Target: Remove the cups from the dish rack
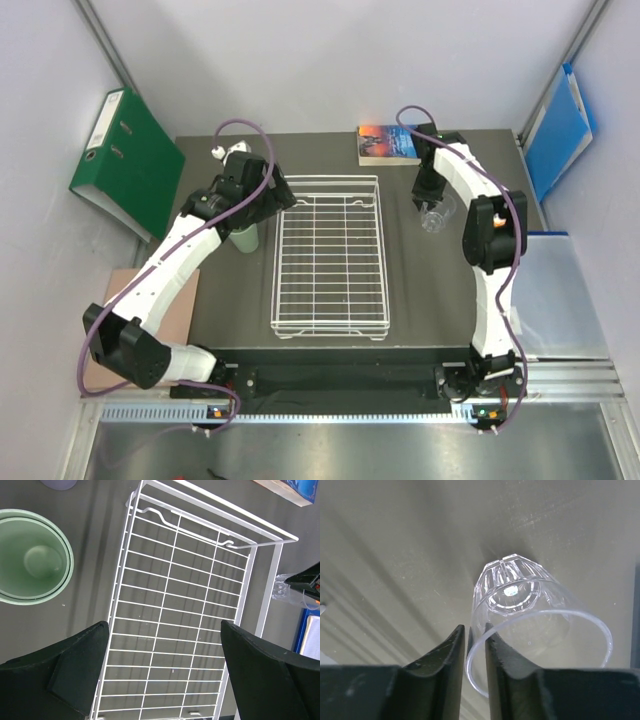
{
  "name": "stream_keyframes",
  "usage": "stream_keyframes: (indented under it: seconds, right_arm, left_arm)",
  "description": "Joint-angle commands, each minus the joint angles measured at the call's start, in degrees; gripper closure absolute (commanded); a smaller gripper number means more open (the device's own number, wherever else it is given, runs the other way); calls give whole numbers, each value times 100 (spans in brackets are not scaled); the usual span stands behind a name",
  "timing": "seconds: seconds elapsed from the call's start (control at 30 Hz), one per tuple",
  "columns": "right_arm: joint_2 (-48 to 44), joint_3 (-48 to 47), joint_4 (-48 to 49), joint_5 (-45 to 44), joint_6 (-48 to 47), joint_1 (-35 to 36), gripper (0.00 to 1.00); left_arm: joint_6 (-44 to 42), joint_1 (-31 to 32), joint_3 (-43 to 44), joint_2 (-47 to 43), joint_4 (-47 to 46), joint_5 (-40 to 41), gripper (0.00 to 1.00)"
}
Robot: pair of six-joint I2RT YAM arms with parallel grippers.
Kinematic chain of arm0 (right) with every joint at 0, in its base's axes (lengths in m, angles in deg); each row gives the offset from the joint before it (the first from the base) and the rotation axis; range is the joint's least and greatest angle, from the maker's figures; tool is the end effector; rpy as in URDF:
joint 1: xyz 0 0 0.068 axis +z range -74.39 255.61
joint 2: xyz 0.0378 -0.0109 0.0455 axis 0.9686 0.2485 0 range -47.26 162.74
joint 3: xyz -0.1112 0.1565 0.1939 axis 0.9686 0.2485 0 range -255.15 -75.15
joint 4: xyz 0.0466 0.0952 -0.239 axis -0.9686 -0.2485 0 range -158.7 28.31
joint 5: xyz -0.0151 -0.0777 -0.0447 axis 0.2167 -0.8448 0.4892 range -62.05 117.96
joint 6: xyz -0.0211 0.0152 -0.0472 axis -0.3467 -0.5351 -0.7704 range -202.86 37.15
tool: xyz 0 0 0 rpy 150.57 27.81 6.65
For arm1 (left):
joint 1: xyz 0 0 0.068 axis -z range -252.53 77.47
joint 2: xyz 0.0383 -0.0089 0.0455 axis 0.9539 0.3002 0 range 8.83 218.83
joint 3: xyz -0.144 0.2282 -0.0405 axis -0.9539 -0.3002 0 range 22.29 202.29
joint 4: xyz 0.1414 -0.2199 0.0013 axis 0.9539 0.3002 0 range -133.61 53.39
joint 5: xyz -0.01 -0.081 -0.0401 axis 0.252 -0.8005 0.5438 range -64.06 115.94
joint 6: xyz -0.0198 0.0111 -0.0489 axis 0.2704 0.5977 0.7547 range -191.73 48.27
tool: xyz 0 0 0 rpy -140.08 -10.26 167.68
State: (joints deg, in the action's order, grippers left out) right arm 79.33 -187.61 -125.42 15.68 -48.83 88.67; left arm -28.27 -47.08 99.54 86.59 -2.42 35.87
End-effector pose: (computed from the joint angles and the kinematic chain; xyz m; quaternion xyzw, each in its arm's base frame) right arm 0.4424 0.0948 0.2177 0.1910 0.9701 -0.0554 0.1390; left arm 0.2655 -0.1195 0.3568 -0.1773 0.8923 -0.1655 0.3808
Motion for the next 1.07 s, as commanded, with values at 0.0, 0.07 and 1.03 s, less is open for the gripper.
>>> stream_keyframes:
  seconds: [0.0,0.07,1.03]
  right_arm:
    - [-670,-39,141,6,-97,4,75]
    - [-845,-126,71,23,-89,4,73]
    - [-7376,6167,5186,-3791,-1732,3774,0]
  left_arm:
    - [-66,30,-9,-111,-207,87,2]
    - [-101,30,9,-129,-208,114,2]
    - [-1340,1507,45,12,522,1301,1]
